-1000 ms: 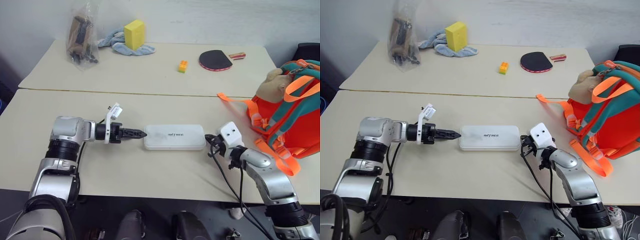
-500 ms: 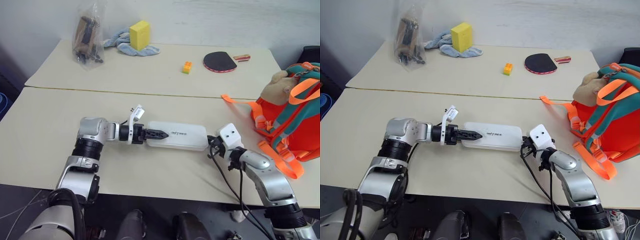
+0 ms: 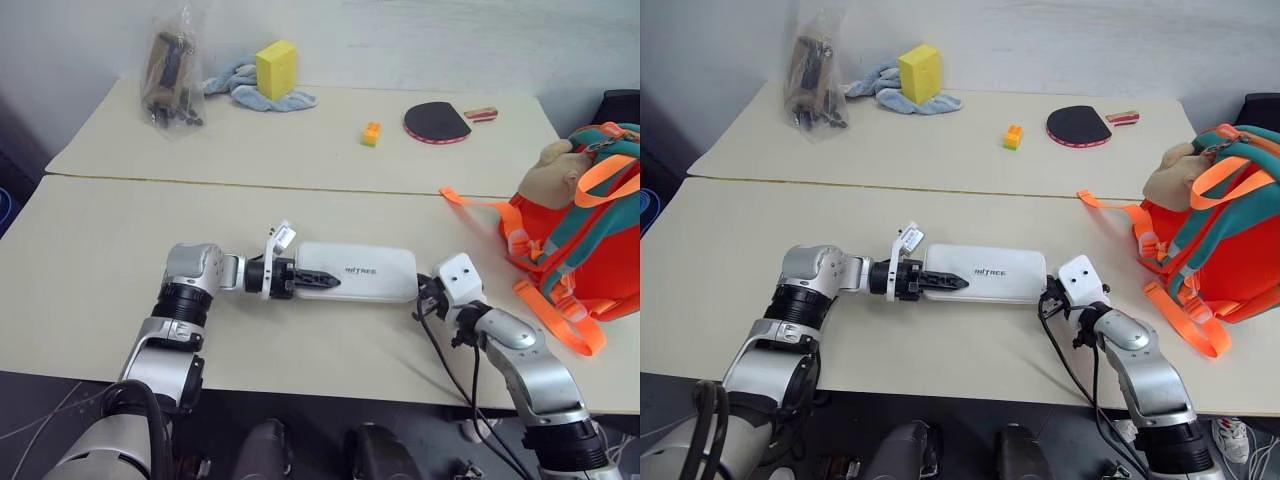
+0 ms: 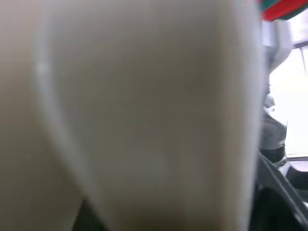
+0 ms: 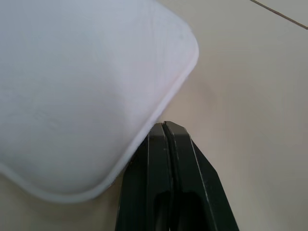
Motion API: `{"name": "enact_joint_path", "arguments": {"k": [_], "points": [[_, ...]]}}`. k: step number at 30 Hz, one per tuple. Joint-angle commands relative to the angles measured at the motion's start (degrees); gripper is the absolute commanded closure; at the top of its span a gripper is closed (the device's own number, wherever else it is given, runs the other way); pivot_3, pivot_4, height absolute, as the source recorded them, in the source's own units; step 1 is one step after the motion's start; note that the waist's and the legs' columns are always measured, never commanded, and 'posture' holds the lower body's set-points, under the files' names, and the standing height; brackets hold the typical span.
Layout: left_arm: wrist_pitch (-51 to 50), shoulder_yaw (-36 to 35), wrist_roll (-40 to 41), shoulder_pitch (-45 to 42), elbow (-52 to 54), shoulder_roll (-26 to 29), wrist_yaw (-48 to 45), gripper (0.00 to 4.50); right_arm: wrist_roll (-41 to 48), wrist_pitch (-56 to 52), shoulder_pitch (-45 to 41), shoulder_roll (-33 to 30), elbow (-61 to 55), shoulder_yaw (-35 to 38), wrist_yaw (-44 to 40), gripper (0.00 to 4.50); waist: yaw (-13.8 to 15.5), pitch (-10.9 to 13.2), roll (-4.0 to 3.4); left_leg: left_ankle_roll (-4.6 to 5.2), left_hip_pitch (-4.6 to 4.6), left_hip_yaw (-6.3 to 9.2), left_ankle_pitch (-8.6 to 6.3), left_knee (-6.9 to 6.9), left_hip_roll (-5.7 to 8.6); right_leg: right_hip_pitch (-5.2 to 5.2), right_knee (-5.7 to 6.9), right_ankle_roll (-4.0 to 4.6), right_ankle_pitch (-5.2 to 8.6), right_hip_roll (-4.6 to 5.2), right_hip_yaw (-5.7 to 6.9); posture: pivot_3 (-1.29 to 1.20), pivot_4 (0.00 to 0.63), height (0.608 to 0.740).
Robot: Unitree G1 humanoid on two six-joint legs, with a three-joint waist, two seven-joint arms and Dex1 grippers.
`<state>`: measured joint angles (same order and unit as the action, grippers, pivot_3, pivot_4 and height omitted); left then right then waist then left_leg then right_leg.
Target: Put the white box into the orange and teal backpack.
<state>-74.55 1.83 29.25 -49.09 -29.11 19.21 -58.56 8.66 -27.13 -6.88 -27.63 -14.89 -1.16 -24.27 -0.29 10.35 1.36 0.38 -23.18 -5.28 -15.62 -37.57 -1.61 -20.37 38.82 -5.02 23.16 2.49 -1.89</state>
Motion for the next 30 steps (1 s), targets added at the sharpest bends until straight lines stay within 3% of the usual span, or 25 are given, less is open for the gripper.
{"name": "enact_joint_path", "arguments": {"k": [1, 7, 8, 10, 13, 17, 21, 30], "points": [[0.01, -1.28, 2.96, 1.18, 4.75, 0.92, -1.11, 3.14, -0.16, -0.3, 2.46, -0.18, -5.1, 2.29, 1.0, 4.5, -0.1, 0.0, 0.0, 0.0, 0.0, 0.0, 0.0, 0.01, 0.0, -0.01, -0.01, 0.0, 0.0, 0.0, -0.01, 0.0, 0.15, 0.74], [-3.36, -5.27, 8.42, 2.55, 12.67, 1.29, -0.48, 3.14, 3.46, -6.19, 13.7, -1.49, -19.0, 11.67, 1.16, 4.5, 0.08, 0.01, -0.02, -0.1, -0.08, 0.0, 0.06, 0.17, -0.02, -0.13, -0.02, 0.0, 0.0, -0.04, -0.02, 0.0, 0.15, 0.74], [-4.2, -5.88, 9.53, 2.66, 13.82, 1.45, -0.49, 3.14, 5.21, -7.37, 16.36, -1.35, -21.68, 14.82, 0.73, 4.33, 0.06, 0.01, -0.02, -0.1, -0.08, 0.0, 0.06, 0.17, -0.02, -0.13, -0.05, 0.0, 0.0, -0.04, -0.02, 0.0, 0.15, 0.74], [-5.51, -7.11, 11.45, 3.02, 16.06, 1.68, -0.29, 3.14, 8.57, -9.38, 20.94, -1.05, -25.91, 20.99, -0.27, 3.92, 0.1, 0.01, -0.02, -0.1, -0.08, -0.01, 0.06, 0.18, -0.01, -0.11, -0.05, 0.0, 0.0, -0.04, -0.03, 0.0, 0.15, 0.74], [-6.48, -8.82, 13.61, 3.2, 19.24, 2.42, 0.44, 3.14, 15.57, -13.14, 26.91, -0.78, -30.63, 35.28, -1.45, 2.89, 0.11, 0.01, -0.02, -0.11, -0.07, 0.0, 0.07, 0.2, -0.01, -0.07, -0.1, 0.0, 0.0, -0.06, -0.02, 0.0, 0.15, 0.74], [-3.61, -8.34, 12.79, 3.38, 21.45, 3.85, 1.98, 3.14, 24.95, -18.75, 23.74, -1.97, -29.63, 47.42, 1.03, 1.48, -0.72, 0.01, -0.02, -0.12, 0.09, -0.03, 0.07, 0.24, -0.03, 0.07, -0.15, 0.0, 0.0, -0.09, -0.06, 0.0, 0.15, 0.74], [-0.42, -9.64, 12.9, 3.16, 20.98, 4.69, 2.48, 3.14, 27.36, -21.68, 16.64, -4.04, -24.85, 47.72, 4.2, 0.12, -1.39, 0.01, -0.02, -0.21, 0.15, -0.01, 0.13, 0.39, -0.04, 0.05, -0.15, 0.0, 0.0, -0.14, -0.06, 0.0, 0.15, 0.74], [9.31, -9.3, 10.37, 1.98, 14.94, 7.47, 2.3, 3.14, 22.17, -15.69, -7.36, -5.59, -2.72, 34.5, 7.42, 0.02, -1.28, 0.05, -0.07, -0.22, 0.01, -0.07, 0.2, 0.42, -0.03, -0.19, -0.15, 0.0, 0.0, -0.15, -0.14, 0.0, 0.15, 0.74]]}}
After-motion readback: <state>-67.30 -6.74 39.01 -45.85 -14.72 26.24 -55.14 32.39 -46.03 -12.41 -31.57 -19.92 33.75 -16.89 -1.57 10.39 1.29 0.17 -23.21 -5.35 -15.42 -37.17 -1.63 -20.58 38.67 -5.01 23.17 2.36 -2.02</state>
